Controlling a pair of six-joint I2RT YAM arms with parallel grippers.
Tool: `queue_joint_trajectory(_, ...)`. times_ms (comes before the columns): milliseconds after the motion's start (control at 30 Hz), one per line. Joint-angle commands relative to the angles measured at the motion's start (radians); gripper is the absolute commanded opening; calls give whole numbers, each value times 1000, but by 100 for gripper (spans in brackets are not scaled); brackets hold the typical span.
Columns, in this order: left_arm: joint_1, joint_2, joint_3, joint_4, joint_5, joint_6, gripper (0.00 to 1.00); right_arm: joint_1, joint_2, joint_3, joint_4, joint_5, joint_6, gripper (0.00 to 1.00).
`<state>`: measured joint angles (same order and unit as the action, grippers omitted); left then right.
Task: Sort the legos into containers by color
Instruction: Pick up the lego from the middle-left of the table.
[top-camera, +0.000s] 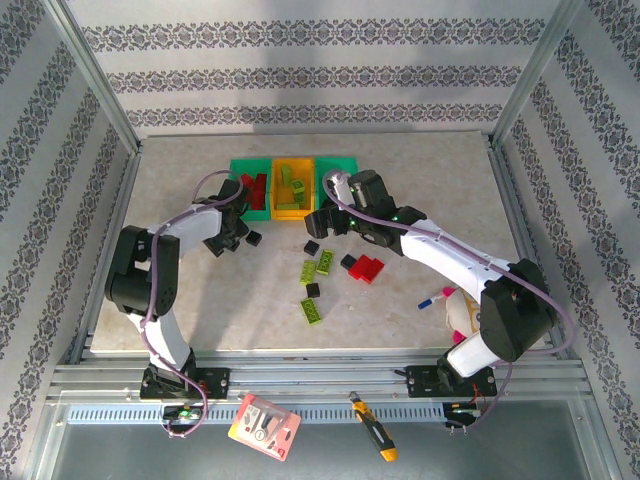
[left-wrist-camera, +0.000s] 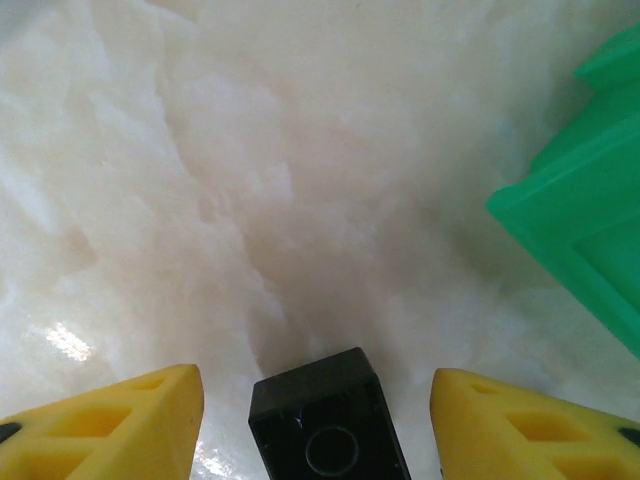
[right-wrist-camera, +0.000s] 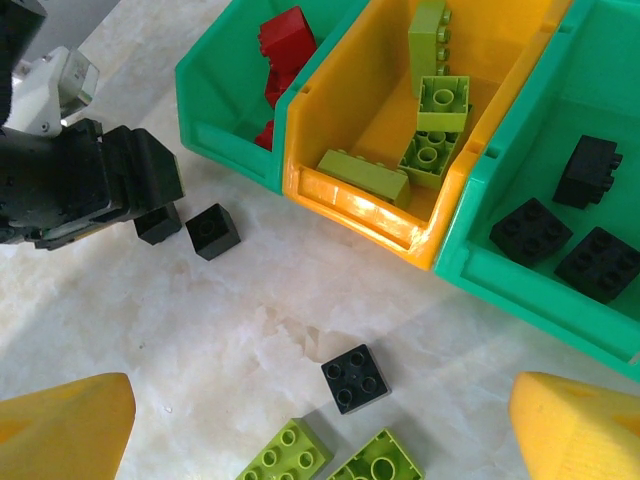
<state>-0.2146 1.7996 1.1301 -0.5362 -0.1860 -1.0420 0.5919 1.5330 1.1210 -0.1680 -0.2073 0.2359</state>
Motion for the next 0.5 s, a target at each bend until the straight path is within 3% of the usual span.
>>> queue_joint_trajectory(0,3,25,20,-30,14,-39,57,5,-35,-22,-4,6,2,96)
queue_joint_trajectory(67,4,31,19,-28,24,-42,47,6,-37,-24,-6,10,0,96)
queue_joint_trajectory(267,3,9,12,-27,35,-40,33,5,-49,-22,-8,16,3,96)
queue_joint_trajectory(467,-16,-66,36,-45,42,21,31,-3,-84,-22,-13,27,12,96)
